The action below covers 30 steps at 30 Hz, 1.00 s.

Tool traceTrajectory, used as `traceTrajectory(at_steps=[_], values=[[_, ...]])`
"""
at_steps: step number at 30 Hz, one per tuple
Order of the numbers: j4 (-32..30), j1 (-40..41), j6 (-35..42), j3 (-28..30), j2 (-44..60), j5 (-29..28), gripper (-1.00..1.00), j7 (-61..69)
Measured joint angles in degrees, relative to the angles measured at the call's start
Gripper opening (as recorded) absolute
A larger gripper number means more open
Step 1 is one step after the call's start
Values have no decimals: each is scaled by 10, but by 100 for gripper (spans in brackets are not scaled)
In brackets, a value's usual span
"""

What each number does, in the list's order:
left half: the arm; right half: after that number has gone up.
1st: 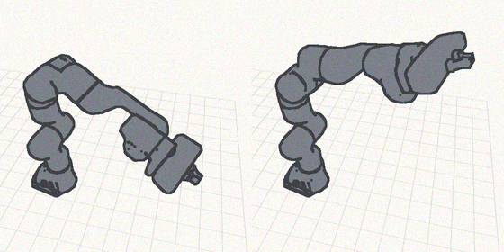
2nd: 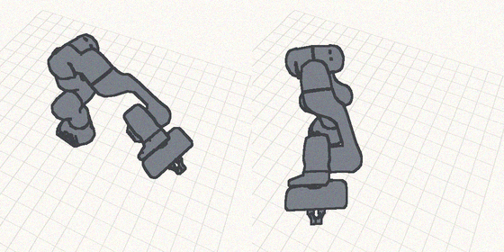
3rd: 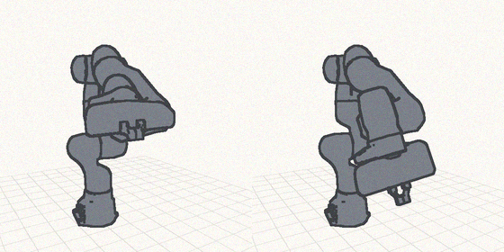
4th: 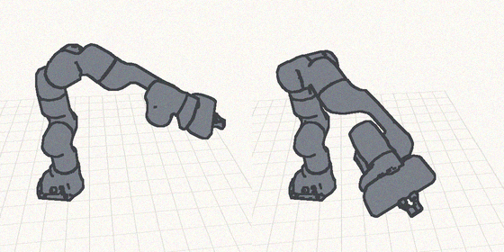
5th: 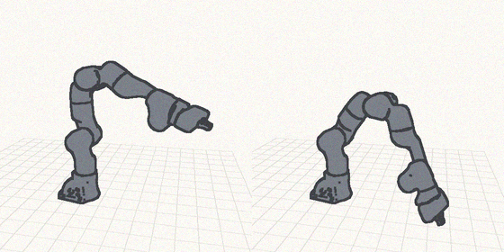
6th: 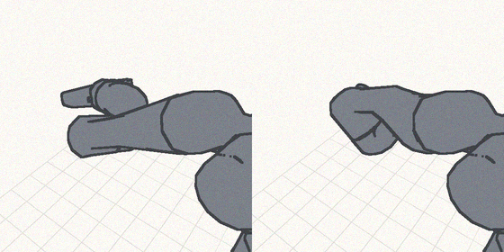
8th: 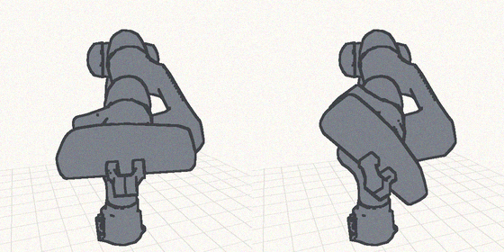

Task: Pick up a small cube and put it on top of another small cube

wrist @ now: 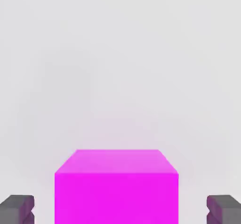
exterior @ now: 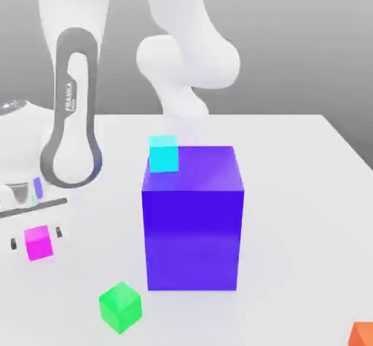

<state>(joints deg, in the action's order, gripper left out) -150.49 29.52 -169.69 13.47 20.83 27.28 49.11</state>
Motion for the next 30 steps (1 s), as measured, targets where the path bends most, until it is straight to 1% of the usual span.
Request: traceTrajectory(at_steps=[4, 5, 8, 11, 12, 30], values=[[1, 6, -3, -7, 5, 4, -100, 3], [-1, 0, 3, 1, -2, -3, -100, -2], [-15, -41, 38, 54, -52, -62, -100, -48], [-31, -71, 79, 103, -113, -148, -100, -112], [-32, -75, 87, 107, -121, -161, -100, -113], [-8, -99, 135, 37, -111, -212, -100, 71]])
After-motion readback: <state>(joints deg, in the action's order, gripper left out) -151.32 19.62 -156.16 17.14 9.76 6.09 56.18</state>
